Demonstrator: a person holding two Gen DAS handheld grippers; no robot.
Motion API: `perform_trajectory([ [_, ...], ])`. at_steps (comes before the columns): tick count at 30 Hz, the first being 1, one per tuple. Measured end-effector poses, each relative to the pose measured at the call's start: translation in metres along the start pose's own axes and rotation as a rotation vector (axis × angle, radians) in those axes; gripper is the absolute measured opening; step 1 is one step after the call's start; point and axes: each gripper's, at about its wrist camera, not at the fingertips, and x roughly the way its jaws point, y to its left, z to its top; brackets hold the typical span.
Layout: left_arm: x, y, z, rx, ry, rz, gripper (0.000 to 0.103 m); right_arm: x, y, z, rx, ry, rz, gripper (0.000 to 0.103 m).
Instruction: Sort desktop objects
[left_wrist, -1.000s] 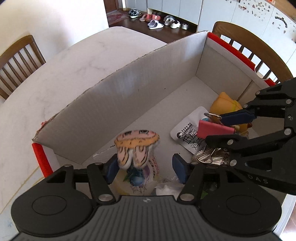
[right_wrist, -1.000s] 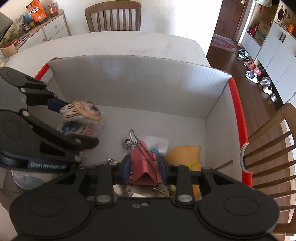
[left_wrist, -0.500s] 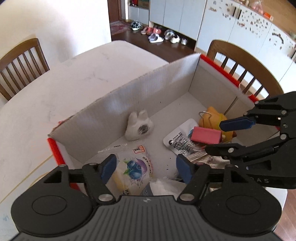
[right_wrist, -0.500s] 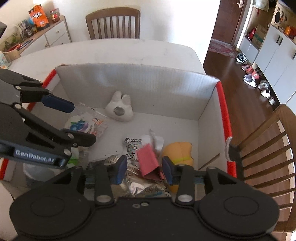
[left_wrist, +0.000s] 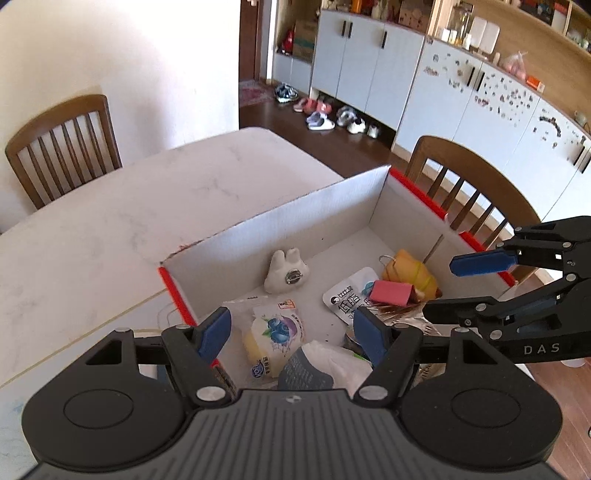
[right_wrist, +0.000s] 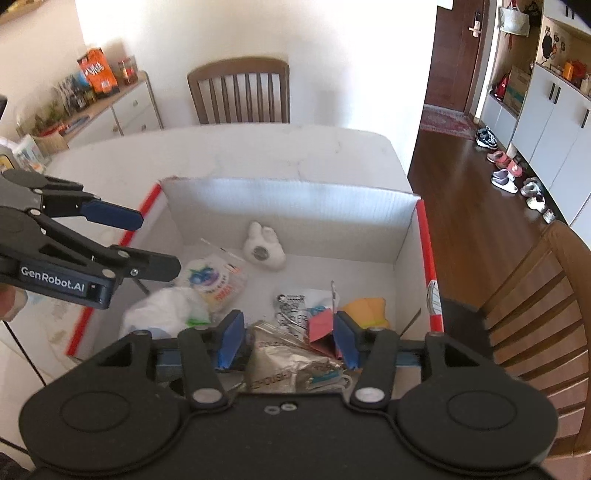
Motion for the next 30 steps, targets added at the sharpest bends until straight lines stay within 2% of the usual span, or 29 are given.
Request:
perform_trajectory([
  [9, -0.036, -0.001, -0.015, -0.011, -0.042, -0.026, 0.072, -0.029, 0.017, -0.006, 0.034, -0.061, 0.008, 0.055],
  [19, -0.058, 0.001, -0.042, -0.010, -0.034, -0.039, 0.073, -0.045, 0.041, -0.021, 0.041, -0.109, -0.022, 0.058],
  [23, -0.067, 0.005, -0.051, -0.009, -0.044, -0.038, 0.073, -0.048, 0.050, -0.027, 0.054, -0.134, -0.030, 0.065],
  [26, -0.071, 0.007, -0.057, -0.009, -0.042, -0.037, 0.081, -0.051, 0.054, -0.033, 0.066, -0.146, -0.042, 0.068],
  [28, -0.072, 0.008, -0.062, -0.006, -0.039, -0.032, 0.083, -0.052, 0.056, -0.036, 0.079, -0.154, -0.041, 0.071],
  [30, -0.072, 0.010, -0.067, -0.002, -0.032, -0.026, 0.086, -0.053, 0.059, -0.040, 0.088, -0.163, -0.044, 0.078],
])
